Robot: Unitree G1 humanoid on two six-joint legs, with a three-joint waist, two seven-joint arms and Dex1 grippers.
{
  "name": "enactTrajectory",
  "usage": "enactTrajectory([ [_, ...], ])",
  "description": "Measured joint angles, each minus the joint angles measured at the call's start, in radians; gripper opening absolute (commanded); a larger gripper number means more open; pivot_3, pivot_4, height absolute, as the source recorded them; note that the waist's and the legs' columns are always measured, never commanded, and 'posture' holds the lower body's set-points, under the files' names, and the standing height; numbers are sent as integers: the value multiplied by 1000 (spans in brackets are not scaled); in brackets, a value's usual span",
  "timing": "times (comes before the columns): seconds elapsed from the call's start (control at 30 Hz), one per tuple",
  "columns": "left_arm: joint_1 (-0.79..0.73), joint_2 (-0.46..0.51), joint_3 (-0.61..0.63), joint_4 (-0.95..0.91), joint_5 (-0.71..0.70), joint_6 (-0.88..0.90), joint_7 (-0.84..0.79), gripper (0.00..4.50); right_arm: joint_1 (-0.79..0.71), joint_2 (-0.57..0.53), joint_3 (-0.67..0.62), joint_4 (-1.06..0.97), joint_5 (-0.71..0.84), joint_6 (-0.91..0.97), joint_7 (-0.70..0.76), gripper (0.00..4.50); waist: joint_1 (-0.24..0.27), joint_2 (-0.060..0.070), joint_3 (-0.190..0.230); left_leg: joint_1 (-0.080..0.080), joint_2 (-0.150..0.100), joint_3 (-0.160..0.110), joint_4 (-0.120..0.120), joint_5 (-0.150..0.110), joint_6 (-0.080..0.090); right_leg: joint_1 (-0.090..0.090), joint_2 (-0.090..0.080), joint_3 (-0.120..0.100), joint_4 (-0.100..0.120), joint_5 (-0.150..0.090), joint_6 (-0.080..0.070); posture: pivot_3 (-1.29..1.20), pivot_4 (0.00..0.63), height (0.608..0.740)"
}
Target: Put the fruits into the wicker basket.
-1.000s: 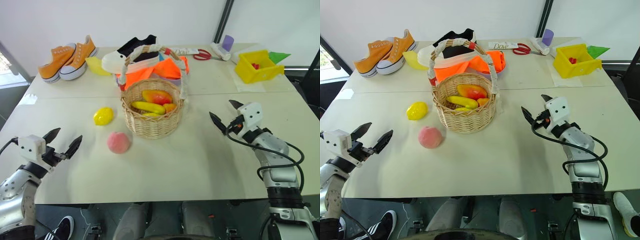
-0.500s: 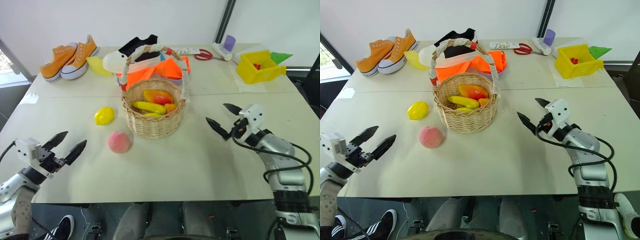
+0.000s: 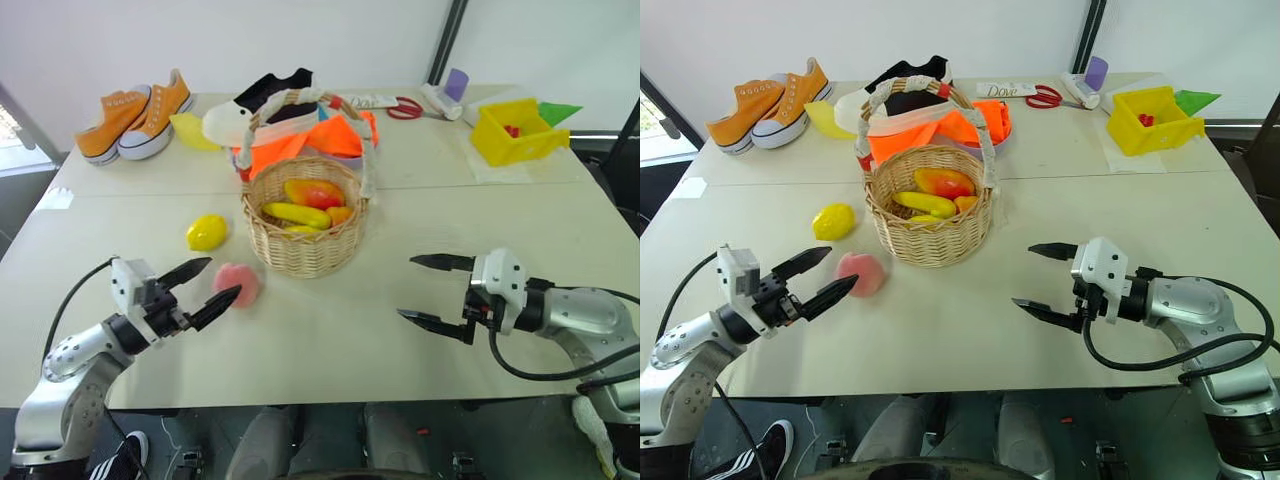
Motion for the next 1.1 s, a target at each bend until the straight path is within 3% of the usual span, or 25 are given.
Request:
enactTrajectory([
  [0.53, -101, -27, -150, 84, 154, 7, 54, 4500, -20, 30, 29, 1, -36, -12, -31, 4470, 21, 0, 0, -2, 0, 0, 0, 0, 1, -2, 0, -1, -2, 0, 1, 0, 150, 740],
  [0.7, -104, -28, -174, 105, 173, -20, 36, 3163, -26, 38, 33, 11, -44, -24, -35, 4500, 21, 0, 0, -2, 0, 0, 0, 0, 1, -2, 0, -1, -2, 1, 1, 0, 150, 740],
  [0.83, -101, -35, -173, 111, 172, -39, 37, 3163, -26, 41, 33, 20, -48, -29, -43, 4500, 21, 0, 0, -2, 0, 0, 1, 0, 1, -2, 0, -1, -1, 1, 1, 0, 150, 740],
  [0.93, -90, -35, -145, 101, 120, -17, 21, 3163, -27, 41, 33, 20, -48, -30, -46, 4500, 20, 0, 0, -2, 0, 0, 1, 0, 1, -2, 0, -1, -1, 1, 1, 0, 150, 740],
  [1.1, -110, 15, -13, -45, -148, 129, -6, 3163, -26, 62, 7, 23, -35, -40, -69, 4500, 22, -1, 1, -3, 0, -1, 1, 0, 1, -4, 1, -1, -1, 1, 1, 0, 150, 740],
])
